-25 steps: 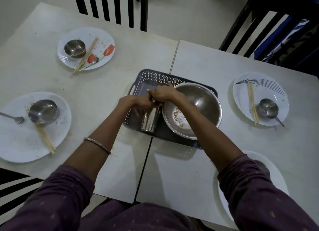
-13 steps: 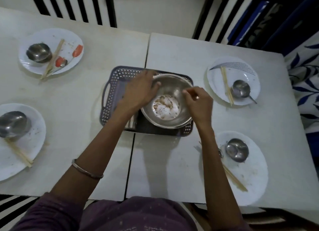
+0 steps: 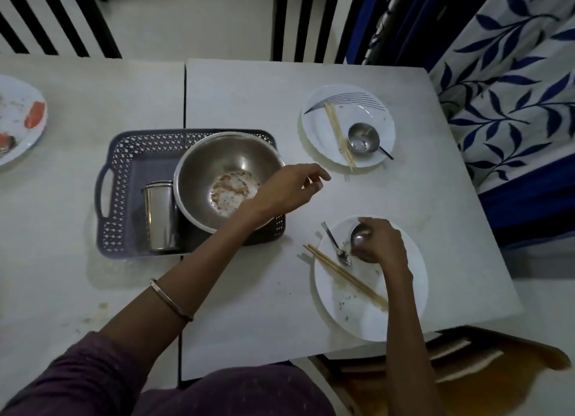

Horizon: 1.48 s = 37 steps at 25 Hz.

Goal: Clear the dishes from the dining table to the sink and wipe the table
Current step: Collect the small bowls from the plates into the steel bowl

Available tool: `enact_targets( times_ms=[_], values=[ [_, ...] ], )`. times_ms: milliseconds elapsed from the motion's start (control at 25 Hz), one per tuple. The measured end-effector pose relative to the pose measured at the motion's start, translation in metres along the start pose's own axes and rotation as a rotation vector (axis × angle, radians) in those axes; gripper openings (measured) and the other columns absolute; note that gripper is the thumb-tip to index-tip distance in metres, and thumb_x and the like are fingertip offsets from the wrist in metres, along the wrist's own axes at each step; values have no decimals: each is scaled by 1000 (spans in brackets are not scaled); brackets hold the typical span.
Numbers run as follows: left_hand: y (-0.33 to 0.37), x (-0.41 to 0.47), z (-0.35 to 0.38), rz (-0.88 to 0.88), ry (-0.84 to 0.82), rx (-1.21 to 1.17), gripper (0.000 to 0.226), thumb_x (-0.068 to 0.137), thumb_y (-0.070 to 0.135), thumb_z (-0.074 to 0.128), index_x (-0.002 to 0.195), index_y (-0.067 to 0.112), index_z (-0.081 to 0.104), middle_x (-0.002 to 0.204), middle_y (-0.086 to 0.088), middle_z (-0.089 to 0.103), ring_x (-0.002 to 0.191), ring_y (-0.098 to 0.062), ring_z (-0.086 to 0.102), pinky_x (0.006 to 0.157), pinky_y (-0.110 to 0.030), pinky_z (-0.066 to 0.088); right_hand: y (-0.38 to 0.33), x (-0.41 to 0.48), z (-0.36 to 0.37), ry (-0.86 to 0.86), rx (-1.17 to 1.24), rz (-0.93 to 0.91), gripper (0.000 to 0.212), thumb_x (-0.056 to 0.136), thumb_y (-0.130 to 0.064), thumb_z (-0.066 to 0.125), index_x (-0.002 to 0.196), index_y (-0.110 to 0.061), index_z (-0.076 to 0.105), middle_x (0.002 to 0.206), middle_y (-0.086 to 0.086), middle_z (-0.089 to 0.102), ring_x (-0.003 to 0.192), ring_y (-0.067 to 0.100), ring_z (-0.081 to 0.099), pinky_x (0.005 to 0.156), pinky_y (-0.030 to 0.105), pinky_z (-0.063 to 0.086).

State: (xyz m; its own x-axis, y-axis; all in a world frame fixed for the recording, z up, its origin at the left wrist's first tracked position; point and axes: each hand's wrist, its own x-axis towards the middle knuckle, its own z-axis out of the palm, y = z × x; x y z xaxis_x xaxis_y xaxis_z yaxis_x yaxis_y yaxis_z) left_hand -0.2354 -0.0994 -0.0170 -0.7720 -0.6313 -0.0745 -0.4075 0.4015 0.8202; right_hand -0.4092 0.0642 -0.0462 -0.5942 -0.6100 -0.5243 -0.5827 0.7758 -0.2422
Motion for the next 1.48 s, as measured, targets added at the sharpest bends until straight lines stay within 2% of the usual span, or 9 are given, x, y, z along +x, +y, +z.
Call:
enact_targets(
  times_ms=[160,360,600,880,1000,1120,1200,1320,1480],
  values=[
    [-2,17,-3,-8,21,-45,21,94,27,55,113,27,65,97,12,65,90,-6,63,75,-16,47,-4,4,-6,-33,-96,-62,73,72,-19,81,138,-29,52,142,5,50,129,33,46,100,42,48],
    [-4,41,-11,-25,62,-98,20,93,26,57,111,26,66,95,10,67,87,-7,63,72,-10,43,-51,68,-75,362,181,-218,90,63,-28,89,142,-22,47,141,11,49,130,33,45,101,43,44],
    [-9,57,-13,-66,98,-163,18,91,28,58,107,32,66,93,11,70,85,3,61,67,0,40,-94,181,-109,218,33,-234,85,69,-24,86,144,-18,46,142,15,48,131,34,46,103,38,42],
    [-18,41,-33,-112,136,-220,20,91,23,60,109,25,67,93,8,69,79,5,60,70,-5,42,-101,185,-100,175,-58,-241,81,66,-23,89,138,-13,52,138,17,53,126,35,51,98,39,45],
    [-22,16,-62,-115,294,-297,19,90,20,61,107,23,68,96,6,72,84,0,64,78,-11,47,-148,154,-109,378,-52,-331,85,61,-31,89,137,-17,53,137,18,49,125,39,49,98,45,46],
    [-38,-20,-108,-167,582,-379,18,89,17,61,105,22,68,96,5,71,87,-5,66,80,-18,53,-245,109,-104,468,73,-597,82,56,-39,86,131,-25,55,131,15,53,119,35,54,94,40,46],
    [-59,-51,-144,-247,804,-428,17,90,14,61,103,22,66,94,1,71,82,-11,68,78,-29,57,-326,75,-84,387,181,-796,79,57,-37,85,131,-26,57,128,13,56,115,29,57,94,29,44],
    [-103,-110,-190,-373,1084,-488,18,90,10,60,103,20,65,92,-4,70,79,-18,68,71,-29,58,-435,20,-25,206,203,-1006,75,61,-31,86,131,-24,59,127,11,59,113,24,59,87,18,40],
    [-162,-199,-233,-538,1367,-561,20,90,8,54,103,19,64,91,0,69,74,-14,65,67,-28,57,-530,-47,71,-64,160,-1132,74,61,-32,85,129,-25,57,123,6,57,109,22,59,83,24,47]
  ],
)
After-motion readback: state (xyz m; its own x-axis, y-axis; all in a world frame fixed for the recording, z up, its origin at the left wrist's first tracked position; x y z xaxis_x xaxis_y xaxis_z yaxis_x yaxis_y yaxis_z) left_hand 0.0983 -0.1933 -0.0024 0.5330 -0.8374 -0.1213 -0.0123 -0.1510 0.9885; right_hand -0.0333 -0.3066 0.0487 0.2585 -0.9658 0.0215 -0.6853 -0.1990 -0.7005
